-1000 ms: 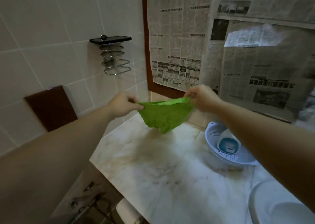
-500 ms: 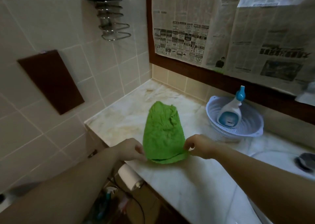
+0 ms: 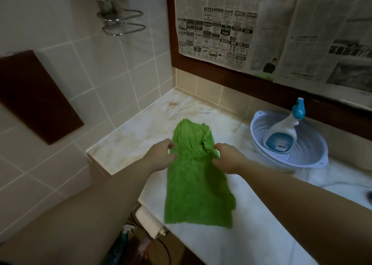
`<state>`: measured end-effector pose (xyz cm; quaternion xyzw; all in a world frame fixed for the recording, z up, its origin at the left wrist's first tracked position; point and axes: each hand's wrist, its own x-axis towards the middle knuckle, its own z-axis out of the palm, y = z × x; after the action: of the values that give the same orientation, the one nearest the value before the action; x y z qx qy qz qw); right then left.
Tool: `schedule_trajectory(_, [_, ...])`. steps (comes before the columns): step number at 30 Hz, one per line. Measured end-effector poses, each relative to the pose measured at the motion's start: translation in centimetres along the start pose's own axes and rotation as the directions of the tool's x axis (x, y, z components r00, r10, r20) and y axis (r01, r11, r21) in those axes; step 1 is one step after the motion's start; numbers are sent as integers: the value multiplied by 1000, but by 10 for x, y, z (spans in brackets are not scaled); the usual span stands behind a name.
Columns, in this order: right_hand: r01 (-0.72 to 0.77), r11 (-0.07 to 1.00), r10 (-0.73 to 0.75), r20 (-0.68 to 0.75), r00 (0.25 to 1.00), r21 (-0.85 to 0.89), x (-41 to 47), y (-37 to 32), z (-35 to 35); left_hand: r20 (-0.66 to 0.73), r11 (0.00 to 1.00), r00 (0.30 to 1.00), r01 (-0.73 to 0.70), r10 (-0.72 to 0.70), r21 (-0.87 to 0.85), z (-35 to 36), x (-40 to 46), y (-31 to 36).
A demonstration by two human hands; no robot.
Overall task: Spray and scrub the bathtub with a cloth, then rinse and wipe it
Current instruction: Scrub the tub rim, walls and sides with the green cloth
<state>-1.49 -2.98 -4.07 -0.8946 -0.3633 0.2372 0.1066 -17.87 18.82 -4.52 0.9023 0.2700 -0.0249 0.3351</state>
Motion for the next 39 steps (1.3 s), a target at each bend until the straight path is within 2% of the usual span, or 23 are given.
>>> schedule_trajectory(5, [11,1000,-11,-37,999,5,54,-15,7,12,999,1000,8,-8,49,-2,54,8])
schedule_trajectory(8, [37,999,-38,-74,997,-6,89,-20,16,55,991,996,-74,68,110,3,89,1])
schedule_trajectory(10, [68,995,-74,-74,994,-71,108,-21,24,121,968,985,-147,124,202,9,113,-11])
schedule_trajectory(14, [95,974,-94,15,995,-204,129,-1,29,221,843,953,-290,209,453,19,135,-42])
schedule_trajectory(18, [80,966,-77,23,997,-245,135,22,13,116,778,964,-261,238,571,14,136,-56])
schedule_trajectory(22, [51,975,-80,-128,989,-215,154,11,0,-62,799,958,-196,279,569,11,156,-37])
schedule_trajectory(24, [31,988,-55,-158,986,-149,164,6,-2,-107,844,969,-137,223,518,7,167,-30])
schedule_trajectory(26, [2,996,-14,-121,993,-95,171,2,-4,-39,886,993,-84,114,456,5,177,-23])
schedule_trajectory(28, [-28,993,18,-85,996,-118,177,-1,-7,4,867,997,-74,82,493,4,185,-18])
schedule_trajectory(31, [-61,988,45,-117,992,-140,184,1,-7,-27,859,997,-53,78,509,5,192,-18])
schedule_trajectory(33, [-51,996,39,-156,987,-72,182,3,-7,-52,932,997,-37,60,362,4,189,-22])
schedule_trajectory(35, [-22,999,31,-219,975,45,171,3,-13,-99,991,992,-61,73,119,0,181,-23])
schedule_trajectory(37, [5,987,40,-278,960,160,153,1,-22,-120,993,989,-99,91,-70,-8,165,-19])
schedule_trajectory(39, [26,972,50,-308,950,235,128,0,-29,-119,979,987,-129,111,-159,-16,145,-16])
